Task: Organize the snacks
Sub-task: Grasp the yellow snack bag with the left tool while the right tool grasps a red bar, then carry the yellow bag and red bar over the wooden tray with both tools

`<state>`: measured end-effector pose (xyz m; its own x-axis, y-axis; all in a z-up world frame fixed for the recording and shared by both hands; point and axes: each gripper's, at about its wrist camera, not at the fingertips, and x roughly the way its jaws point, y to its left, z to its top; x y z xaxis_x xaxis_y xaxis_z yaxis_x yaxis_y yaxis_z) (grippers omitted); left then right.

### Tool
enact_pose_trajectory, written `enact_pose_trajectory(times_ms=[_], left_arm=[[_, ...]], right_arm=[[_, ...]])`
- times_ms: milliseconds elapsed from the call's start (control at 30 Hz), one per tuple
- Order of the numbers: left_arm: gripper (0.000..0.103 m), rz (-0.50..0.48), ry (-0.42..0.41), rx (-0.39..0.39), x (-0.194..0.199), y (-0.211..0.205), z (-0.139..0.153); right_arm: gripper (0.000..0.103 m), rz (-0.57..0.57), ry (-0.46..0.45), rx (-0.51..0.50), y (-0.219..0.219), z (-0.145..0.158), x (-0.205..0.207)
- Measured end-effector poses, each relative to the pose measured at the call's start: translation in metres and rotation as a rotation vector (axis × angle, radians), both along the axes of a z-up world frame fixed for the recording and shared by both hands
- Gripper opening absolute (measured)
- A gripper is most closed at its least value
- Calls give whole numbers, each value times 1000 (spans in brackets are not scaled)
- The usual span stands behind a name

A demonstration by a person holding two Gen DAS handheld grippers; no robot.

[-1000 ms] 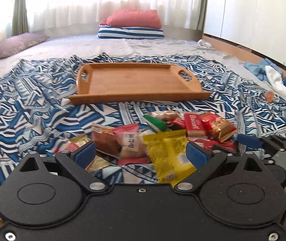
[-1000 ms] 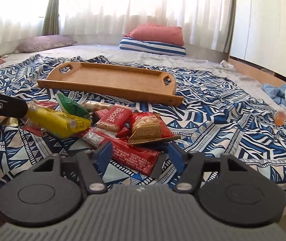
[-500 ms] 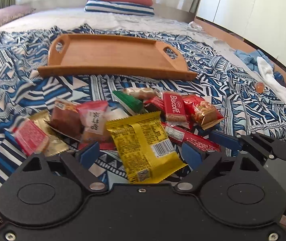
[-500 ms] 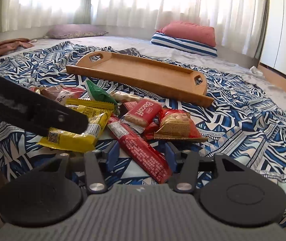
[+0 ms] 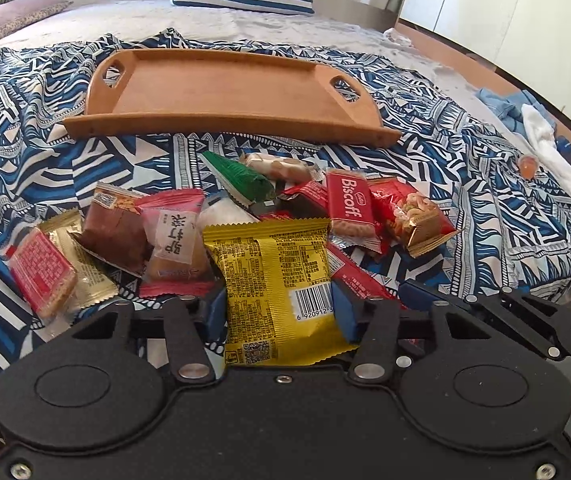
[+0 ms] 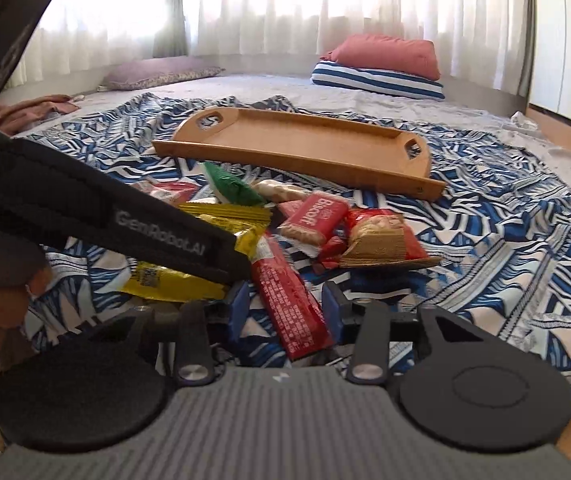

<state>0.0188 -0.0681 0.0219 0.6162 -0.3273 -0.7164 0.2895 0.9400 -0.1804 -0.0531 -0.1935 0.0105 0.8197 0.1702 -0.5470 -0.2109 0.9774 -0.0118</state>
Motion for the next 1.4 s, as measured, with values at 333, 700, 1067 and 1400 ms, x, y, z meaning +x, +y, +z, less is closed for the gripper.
enact_pose_trajectory(times_ms=[333,700,1067,1400], left_arm=[[50,27,-14,4,-10,23,11],[50,73,-50,-2,-6,43,24],[50,98,-66,-13,-2,50,29],[50,117,-87,-24,4,60,38]], right_arm=[[42,-62,-12,46,0,3,9],[37,19,28,27,8,1,42],[31,41,89,52,6,1,65],[27,48,59,35,16,19,44]])
